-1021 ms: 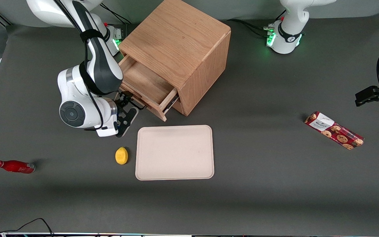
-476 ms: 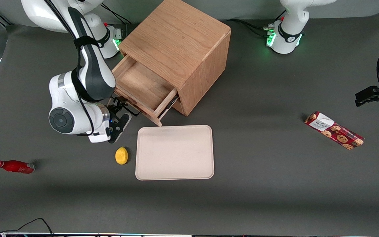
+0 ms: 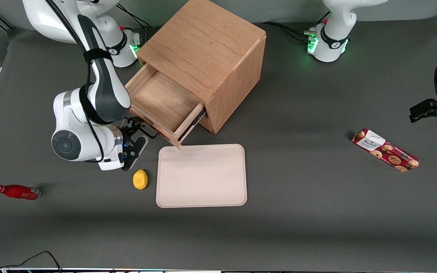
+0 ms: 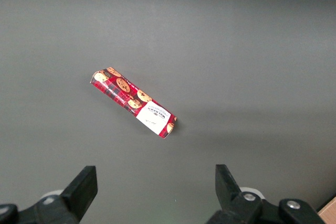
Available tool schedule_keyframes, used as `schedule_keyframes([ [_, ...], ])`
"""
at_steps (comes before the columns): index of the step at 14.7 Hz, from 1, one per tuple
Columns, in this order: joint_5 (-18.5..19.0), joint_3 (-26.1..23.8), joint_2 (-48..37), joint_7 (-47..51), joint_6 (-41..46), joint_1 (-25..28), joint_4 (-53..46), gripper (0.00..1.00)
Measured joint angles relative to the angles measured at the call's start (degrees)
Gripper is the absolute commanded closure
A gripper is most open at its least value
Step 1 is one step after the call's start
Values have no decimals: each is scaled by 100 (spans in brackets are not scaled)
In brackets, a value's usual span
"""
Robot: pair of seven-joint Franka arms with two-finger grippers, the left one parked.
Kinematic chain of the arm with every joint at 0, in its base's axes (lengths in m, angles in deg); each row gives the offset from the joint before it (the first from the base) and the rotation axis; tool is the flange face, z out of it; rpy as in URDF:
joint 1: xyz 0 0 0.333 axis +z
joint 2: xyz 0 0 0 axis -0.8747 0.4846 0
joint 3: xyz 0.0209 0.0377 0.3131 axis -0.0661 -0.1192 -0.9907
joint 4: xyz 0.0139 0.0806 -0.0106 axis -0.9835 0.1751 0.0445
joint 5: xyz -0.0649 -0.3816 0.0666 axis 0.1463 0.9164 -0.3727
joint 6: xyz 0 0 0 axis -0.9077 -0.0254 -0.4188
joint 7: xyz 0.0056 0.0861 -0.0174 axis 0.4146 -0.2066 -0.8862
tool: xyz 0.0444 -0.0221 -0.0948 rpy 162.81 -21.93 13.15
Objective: Open upper drawer
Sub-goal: 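Pull the upper drawer handle outward from the cabinet with the right gripper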
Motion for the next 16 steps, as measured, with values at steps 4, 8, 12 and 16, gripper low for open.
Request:
schedule_keyframes([
  [4,0,8,55,-162,0,-110,-75,0],
  [8,0,69,73,-253,0,-167,-148,0],
  [12,0,95,140,-395,0,-202,-204,0],
  [16,0,108,237,-536,0,-337,-303,0],
])
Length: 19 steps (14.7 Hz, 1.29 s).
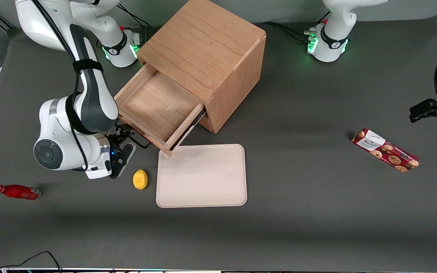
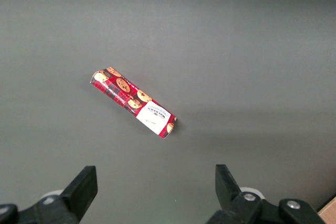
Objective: Open upper drawer
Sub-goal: 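Pull the upper drawer handle outward from the cabinet with the right gripper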
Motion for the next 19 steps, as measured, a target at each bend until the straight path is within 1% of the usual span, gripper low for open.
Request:
schedule_keyframes([
  [6,0,18,87,-71,-4,-191,-177,0],
  [12,0,21,109,-71,-3,-226,-245,0],
  [16,0,21,106,-68,21,-227,-487,0],
  [18,-1,25,77,73,190,-229,-665,0],
  [19,-1,30,33,330,345,-231,-764,0],
])
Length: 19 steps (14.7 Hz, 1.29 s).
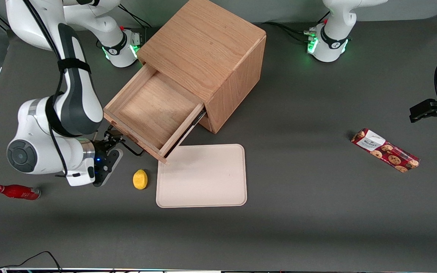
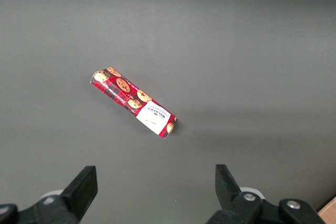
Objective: Open upper drawer
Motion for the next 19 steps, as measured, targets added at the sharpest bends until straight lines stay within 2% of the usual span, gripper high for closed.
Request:
schedule_keyframes([
  [2,0,0,-193,910,219,-2,-145,0],
  [5,122,-117,-630,2831,468,-3,-174,0],
  [6,395,-258,-767,3387,490,-10,-175,0],
  [8,1193,-701,-1018,4262,504,-43,-175,0],
  [10,1549,-949,-1177,4626,520,-142,-174,0],
  [14,1596,-964,-1447,4654,687,-751,-98,0],
  [17,1596,-1016,-2196,4740,144,-1127,827,0],
  [19,1598,-1261,-2783,4904,-137,-1495,1611,0],
])
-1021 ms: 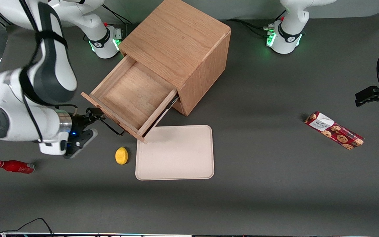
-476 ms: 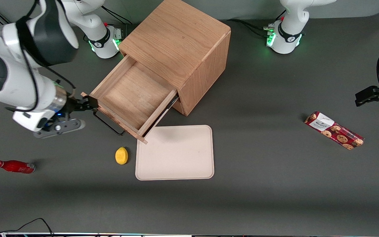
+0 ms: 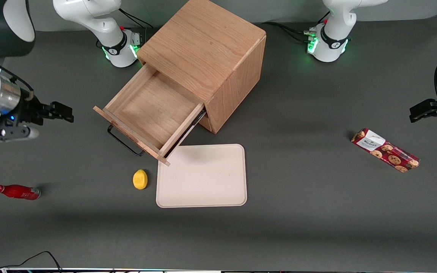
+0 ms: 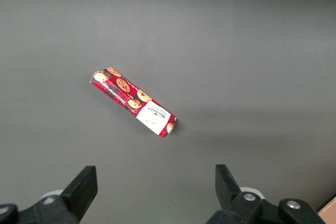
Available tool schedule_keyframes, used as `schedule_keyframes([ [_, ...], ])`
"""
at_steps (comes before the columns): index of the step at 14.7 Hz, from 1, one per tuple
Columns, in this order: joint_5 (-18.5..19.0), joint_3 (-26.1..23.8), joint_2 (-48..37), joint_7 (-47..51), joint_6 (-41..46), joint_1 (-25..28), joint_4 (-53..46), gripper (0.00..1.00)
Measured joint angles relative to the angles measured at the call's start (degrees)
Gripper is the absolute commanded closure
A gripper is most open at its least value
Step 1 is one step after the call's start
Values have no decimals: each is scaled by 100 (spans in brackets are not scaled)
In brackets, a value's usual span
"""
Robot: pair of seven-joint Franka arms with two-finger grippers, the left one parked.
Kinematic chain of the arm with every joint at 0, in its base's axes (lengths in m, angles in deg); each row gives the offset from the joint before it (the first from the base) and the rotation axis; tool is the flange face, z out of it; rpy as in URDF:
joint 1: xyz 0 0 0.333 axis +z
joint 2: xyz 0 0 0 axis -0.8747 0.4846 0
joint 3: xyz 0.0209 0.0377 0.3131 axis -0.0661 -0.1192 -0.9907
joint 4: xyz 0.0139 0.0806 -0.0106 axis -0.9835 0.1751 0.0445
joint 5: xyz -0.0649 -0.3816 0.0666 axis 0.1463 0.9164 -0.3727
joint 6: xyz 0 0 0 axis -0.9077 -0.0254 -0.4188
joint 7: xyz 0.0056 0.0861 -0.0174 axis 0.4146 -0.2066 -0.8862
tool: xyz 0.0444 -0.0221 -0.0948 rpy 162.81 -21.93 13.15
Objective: Open upper drawer
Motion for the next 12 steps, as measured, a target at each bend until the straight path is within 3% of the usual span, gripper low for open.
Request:
schedule_keyframes([
  [4,4,-412,-483,22,82,-822,382,0],
  [12,99,-433,-528,54,174,-912,183,0],
])
